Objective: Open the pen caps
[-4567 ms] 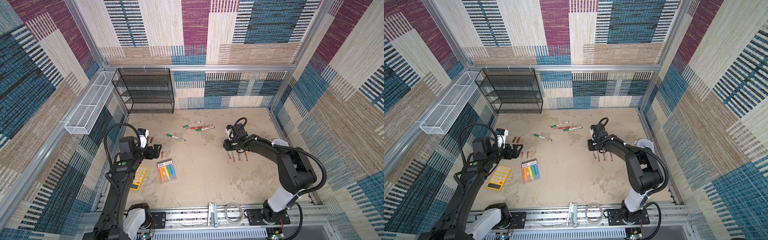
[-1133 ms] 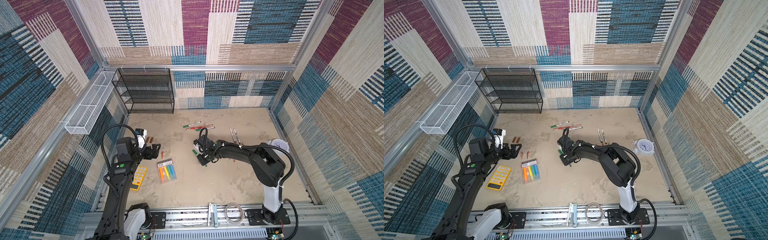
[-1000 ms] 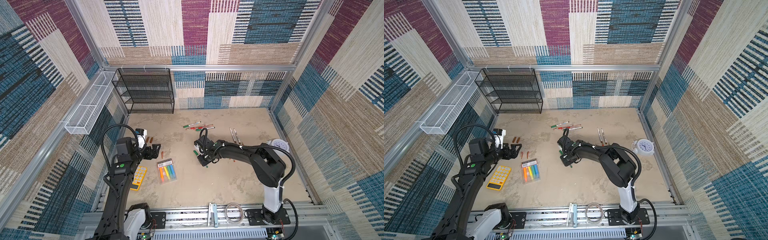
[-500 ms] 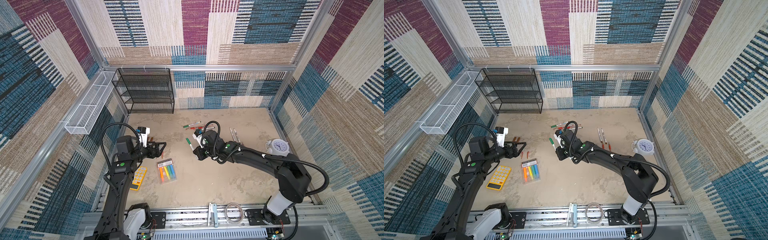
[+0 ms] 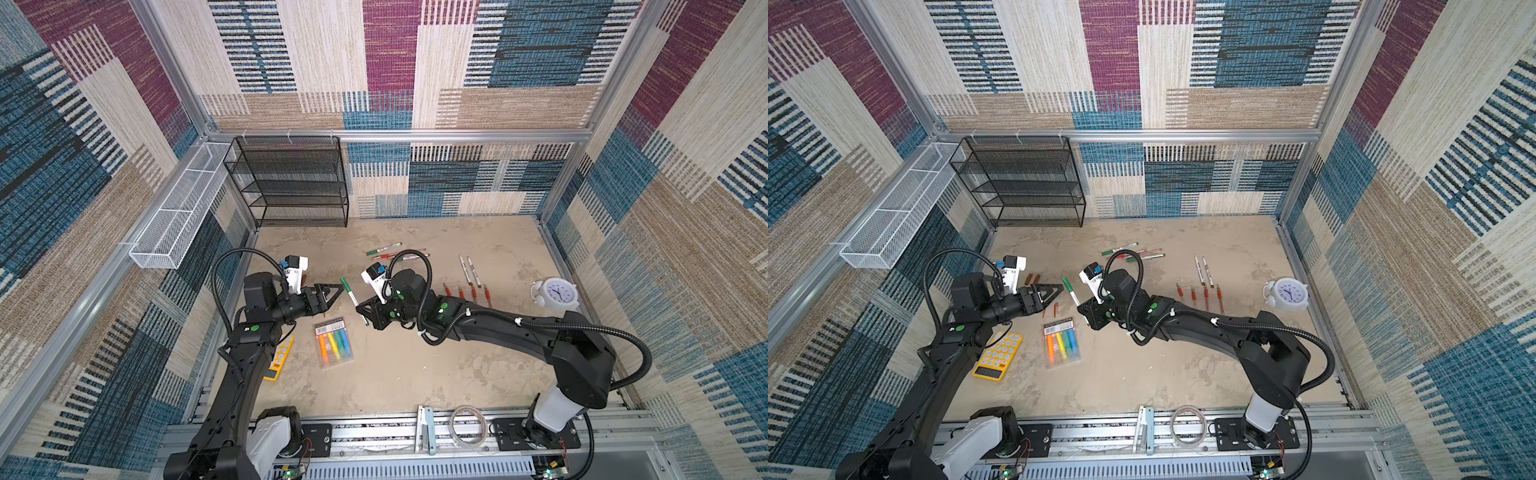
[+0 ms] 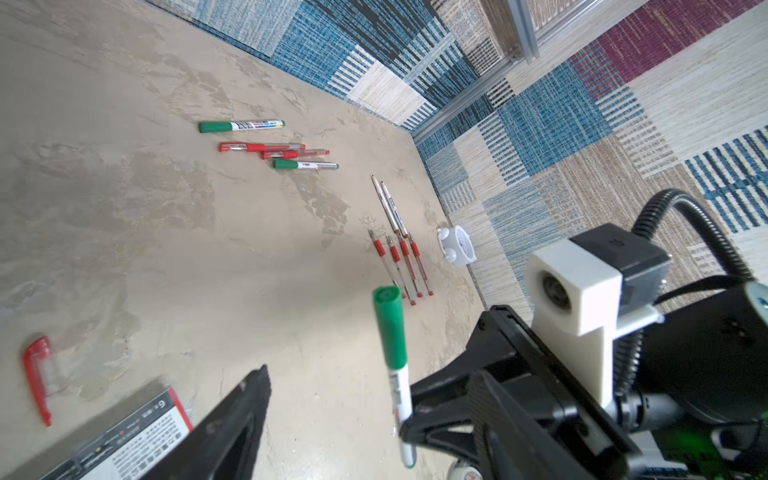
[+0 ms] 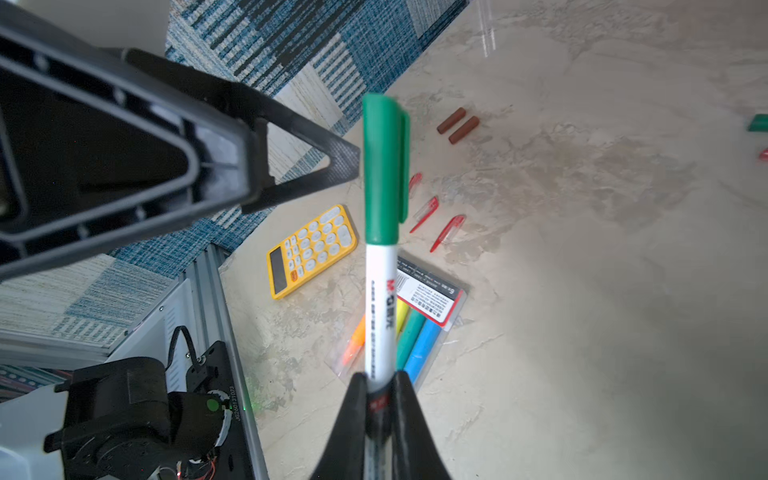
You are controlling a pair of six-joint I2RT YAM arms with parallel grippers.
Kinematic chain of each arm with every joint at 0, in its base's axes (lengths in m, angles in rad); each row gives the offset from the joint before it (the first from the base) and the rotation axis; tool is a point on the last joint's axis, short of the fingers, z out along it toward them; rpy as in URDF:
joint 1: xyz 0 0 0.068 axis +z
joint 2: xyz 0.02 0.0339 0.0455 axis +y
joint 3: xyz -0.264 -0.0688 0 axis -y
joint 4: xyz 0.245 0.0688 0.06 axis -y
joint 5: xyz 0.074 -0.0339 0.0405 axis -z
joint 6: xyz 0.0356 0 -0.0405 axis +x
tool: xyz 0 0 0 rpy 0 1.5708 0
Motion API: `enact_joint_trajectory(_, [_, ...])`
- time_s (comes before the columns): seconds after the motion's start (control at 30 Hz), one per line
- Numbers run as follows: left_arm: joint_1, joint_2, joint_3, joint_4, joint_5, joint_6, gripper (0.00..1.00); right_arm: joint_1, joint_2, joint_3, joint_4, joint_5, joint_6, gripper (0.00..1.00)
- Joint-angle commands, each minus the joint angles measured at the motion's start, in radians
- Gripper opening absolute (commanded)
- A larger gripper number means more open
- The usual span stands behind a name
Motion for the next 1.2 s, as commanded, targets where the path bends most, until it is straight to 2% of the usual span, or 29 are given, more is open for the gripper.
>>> enact_joint_trajectory(0.0, [0.001, 0.010, 0.006, 0.039, 0.013, -0.030, 0.75, 0.020, 0.020, 0.030, 0.036, 0.000, 0.014, 0.08])
enact_joint_trajectory(0.13, [-0.009, 0.013, 0.001, 0.057, -0.005, -0.033, 0.68, 0.036, 0.044, 0.049, 0.034, 0.004, 0.012, 0.08])
enact_joint_trajectory(0.27, [-0.008, 0.019, 0.012, 0.022, -0.045, -0.022, 0.53, 0.057, 0.060, 0.079, 0.008, 0.026, 0.001, 0.08])
enact_joint_trajectory(0.4, [-0.008, 0.016, 0.005, 0.030, -0.062, -0.018, 0.32, 0.062, 0.081, 0.104, -0.015, 0.023, -0.008, 0.08])
enact_joint_trajectory(0.63, [-0.008, 0.012, 0.007, 0.015, -0.085, -0.007, 0.01, 0.067, 0.087, 0.123, -0.036, 0.033, -0.027, 0.10])
enact_joint_trajectory(0.87, [-0.007, 0.012, 0.004, 0.016, -0.087, -0.001, 0.00, 0.067, 0.103, 0.156, -0.064, 0.057, -0.058, 0.32])
enact_joint_trajectory(1.17, [-0.007, 0.009, 0.015, -0.007, -0.086, 0.000, 0.00, 0.065, 0.190, 0.280, -0.140, 0.039, -0.087, 0.35])
